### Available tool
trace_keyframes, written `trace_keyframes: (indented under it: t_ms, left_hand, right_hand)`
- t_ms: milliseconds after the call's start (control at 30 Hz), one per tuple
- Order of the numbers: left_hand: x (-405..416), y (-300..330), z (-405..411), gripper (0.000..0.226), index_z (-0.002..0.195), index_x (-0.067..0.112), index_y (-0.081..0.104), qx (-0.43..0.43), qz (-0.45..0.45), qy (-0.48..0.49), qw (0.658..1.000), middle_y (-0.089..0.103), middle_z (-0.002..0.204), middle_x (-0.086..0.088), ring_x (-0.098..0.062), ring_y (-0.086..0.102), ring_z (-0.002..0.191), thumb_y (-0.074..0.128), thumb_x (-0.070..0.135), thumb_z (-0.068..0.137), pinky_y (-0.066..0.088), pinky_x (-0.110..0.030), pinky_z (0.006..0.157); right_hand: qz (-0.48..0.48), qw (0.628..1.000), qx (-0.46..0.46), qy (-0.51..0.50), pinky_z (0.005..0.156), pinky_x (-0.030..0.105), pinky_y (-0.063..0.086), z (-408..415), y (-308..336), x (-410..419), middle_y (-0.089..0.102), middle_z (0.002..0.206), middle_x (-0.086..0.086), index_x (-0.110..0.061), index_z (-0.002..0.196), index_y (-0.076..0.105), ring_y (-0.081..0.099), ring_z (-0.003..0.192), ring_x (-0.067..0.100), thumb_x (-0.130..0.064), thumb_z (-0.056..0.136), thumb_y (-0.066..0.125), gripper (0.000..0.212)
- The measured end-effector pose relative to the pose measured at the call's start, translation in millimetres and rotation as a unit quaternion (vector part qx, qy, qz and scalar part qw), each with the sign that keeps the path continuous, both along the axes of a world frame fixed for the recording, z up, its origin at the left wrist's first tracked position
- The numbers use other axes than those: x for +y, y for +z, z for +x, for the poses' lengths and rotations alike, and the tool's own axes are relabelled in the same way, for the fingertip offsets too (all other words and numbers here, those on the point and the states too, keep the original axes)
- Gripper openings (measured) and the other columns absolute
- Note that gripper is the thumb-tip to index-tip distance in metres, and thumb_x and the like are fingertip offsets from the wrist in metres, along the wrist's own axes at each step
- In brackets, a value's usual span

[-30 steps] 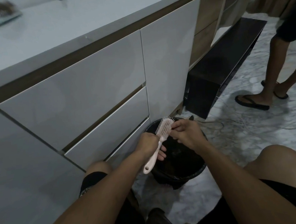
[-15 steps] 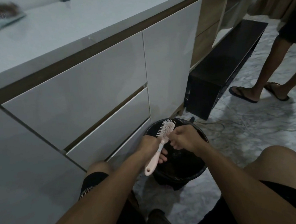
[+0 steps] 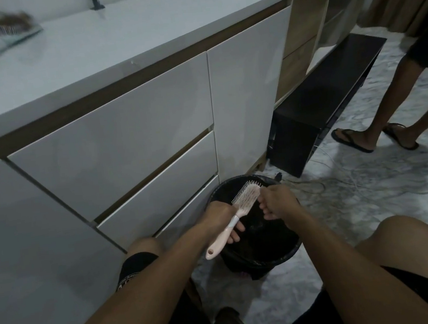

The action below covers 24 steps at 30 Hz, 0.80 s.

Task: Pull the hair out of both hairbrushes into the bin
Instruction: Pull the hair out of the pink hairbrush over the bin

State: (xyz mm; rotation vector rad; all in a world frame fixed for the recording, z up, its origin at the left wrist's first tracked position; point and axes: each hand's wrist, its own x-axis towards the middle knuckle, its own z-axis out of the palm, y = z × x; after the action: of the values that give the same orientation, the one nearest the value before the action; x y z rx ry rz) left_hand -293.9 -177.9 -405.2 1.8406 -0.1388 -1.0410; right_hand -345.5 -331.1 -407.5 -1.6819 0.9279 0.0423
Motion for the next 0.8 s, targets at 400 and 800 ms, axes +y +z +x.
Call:
trace_keyframes:
  t_ms: [400, 800]
  left_hand:
    - [11.5, 6.5, 2.3, 0.026, 0.088, 0.004, 0.062, -0.028, -0.006, -0.017, 0.999, 0.063, 0.065, -0.015, -0.022, 0.049, 0.034, 0.044, 0.019, 0.096, 0.039, -0.023, 0.035]
    - [28.4, 8.6, 6.2, 0.027, 0.088, 0.006, 0.063, -0.051, -0.012, -0.046, 0.998, 0.064, 0.066, -0.013, -0.021, 0.048, 0.036, 0.047, 0.025, 0.097, 0.037, -0.023, 0.036]
  right_hand:
    - [-0.012, 0.998, 0.009, -0.062, 0.054, 0.031, 0.052, 6.8, 6.3, -4.2, 0.059, 0.069, 0.007, -0.008, 0.073, 0.06, 0.055, 0.06, 0.018, -0.027, 0.101, 0.046, 0.036]
    - [-0.146, 0.985, -0.066, -0.07, 0.09, 0.047, 0.057, 7.5, 13.6, -2.2, 0.077, 0.087, 0.006, -0.028, 0.063, 0.07, 0.072, 0.091, 0.025, -0.013, 0.084, 0.071, 0.025]
